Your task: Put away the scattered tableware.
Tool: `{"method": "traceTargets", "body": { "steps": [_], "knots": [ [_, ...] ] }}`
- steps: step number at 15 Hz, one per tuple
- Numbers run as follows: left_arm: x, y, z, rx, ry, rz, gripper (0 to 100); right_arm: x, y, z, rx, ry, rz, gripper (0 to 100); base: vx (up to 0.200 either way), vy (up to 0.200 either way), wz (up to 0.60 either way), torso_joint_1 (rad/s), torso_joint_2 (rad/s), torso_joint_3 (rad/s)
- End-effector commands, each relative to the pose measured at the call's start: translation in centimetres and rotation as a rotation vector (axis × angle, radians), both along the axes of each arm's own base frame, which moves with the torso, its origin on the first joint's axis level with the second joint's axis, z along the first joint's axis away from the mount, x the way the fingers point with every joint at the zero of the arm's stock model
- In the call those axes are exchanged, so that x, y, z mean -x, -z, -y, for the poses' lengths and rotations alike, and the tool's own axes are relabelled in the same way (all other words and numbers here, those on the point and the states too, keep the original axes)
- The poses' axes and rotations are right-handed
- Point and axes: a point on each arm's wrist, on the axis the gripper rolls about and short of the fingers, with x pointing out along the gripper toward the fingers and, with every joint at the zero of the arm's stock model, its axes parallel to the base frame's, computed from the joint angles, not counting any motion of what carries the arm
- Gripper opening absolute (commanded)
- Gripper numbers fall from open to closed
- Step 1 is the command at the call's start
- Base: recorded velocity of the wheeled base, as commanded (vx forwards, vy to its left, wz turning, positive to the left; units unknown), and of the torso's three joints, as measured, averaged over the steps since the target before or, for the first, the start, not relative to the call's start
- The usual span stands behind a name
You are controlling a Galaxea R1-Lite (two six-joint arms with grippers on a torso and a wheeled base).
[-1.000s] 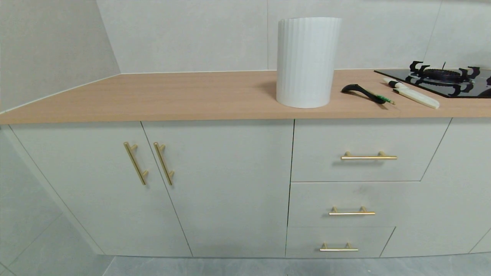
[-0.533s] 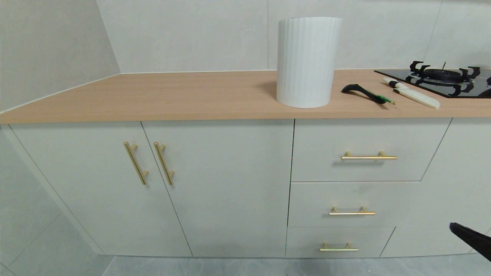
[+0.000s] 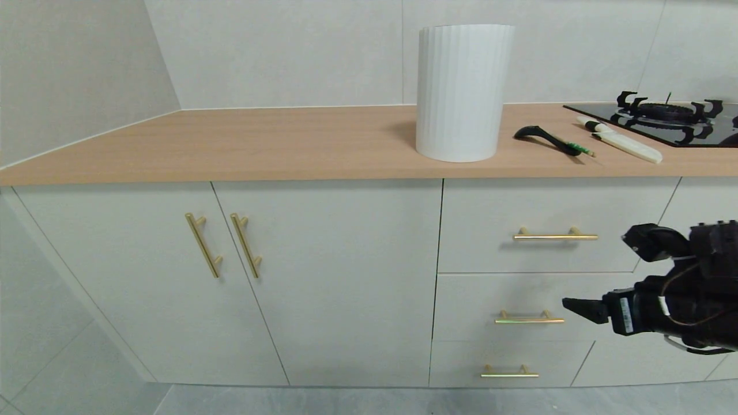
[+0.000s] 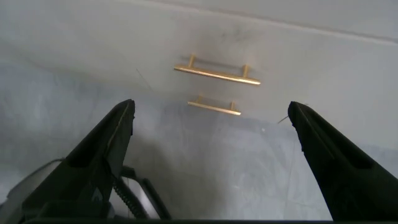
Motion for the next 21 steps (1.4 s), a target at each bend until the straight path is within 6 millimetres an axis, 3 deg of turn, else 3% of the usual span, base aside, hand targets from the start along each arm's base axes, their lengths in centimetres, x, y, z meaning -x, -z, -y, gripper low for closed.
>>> {"method": "traceTargets", "body": {
  "steps": [1, 5, 10, 21],
  "knots": [
    [0.0, 0.0, 0.0, 0.000, 0.001, -0.001, 100, -3.7, 4.5, -0.9, 0.040, 0.004, -0.152, 100, 0.000, 0.000, 0.00, 0.000, 0.00, 0.000],
    [0.0, 0.0, 0.0, 0.000, -0.001, 0.000, 100, -5.3, 9.8, -1.0, 0.088, 0.068, -0.170, 100, 0.000, 0.000, 0.00, 0.000, 0.00, 0.000],
    [0.0, 0.0, 0.0, 0.000, -0.001, -0.001, 100, -6.4, 13.5, -1.1, 0.083, 0.095, -0.053, 100, 0.000, 0.000, 0.00, 0.000, 0.00, 0.000],
    [0.0, 0.0, 0.0, 0.000, -0.001, -0.001, 100, -9.0, 16.3, -1.6, 0.041, 0.245, 0.074, 100, 0.000, 0.000, 0.00, 0.000, 0.00, 0.000]
  ]
}}
